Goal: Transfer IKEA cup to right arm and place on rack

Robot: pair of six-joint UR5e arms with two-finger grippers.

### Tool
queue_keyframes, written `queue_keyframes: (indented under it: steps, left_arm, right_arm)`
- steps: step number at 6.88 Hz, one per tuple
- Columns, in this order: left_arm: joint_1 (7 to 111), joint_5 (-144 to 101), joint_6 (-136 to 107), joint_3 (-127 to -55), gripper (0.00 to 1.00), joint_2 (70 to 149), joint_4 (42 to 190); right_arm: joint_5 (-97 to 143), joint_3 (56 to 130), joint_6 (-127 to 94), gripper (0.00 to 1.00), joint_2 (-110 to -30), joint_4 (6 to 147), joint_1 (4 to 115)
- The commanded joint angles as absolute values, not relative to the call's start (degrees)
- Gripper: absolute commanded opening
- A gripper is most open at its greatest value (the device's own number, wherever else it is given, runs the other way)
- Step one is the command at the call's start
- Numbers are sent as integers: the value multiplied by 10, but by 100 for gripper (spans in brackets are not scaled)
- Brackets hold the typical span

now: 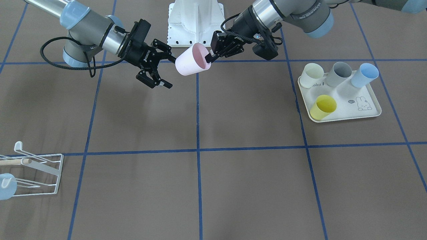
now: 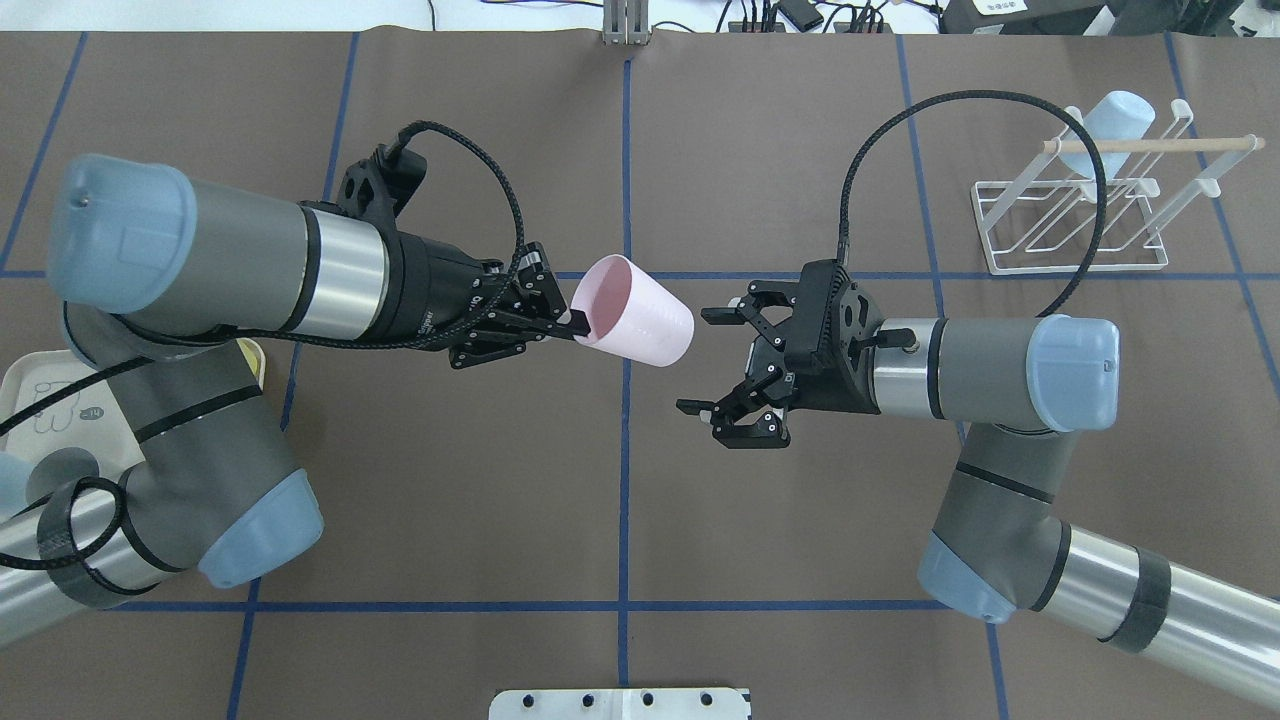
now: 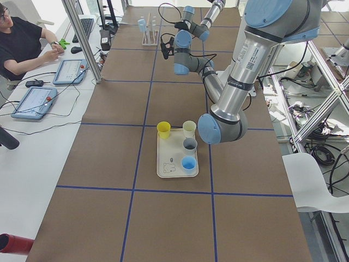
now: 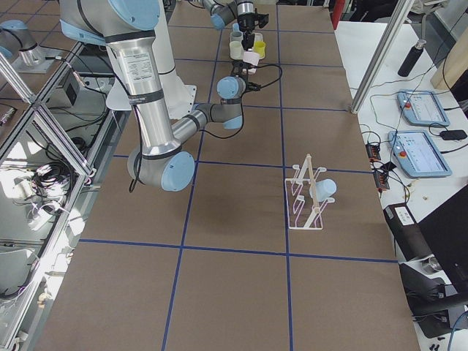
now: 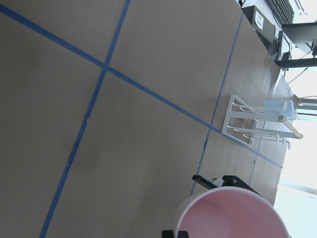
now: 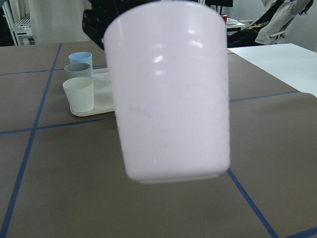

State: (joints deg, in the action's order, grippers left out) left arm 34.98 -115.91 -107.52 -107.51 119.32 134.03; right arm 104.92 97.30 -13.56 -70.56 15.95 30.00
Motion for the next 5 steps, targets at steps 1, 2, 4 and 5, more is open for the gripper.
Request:
queue_keyframes:
  steps: [1,2,4,5]
  left_arm:
    - [333,-1151,-1075,-1053,0,1211,1342]
    - [327,-1151,-1074,-1046,0,1213,1342]
    - [324,-1151,-1072,-1044,0,1212,1342]
    - [324,-1151,-1071,-1044,0,1212,1343]
  right_arm:
    - [1049,973,-136,99,-698,159,298]
    - [1049,973,-136,99,-697,159,297]
    - [1049,975,-136,98,-696,158,297]
    - [1049,976,-136,97,-696,155,297]
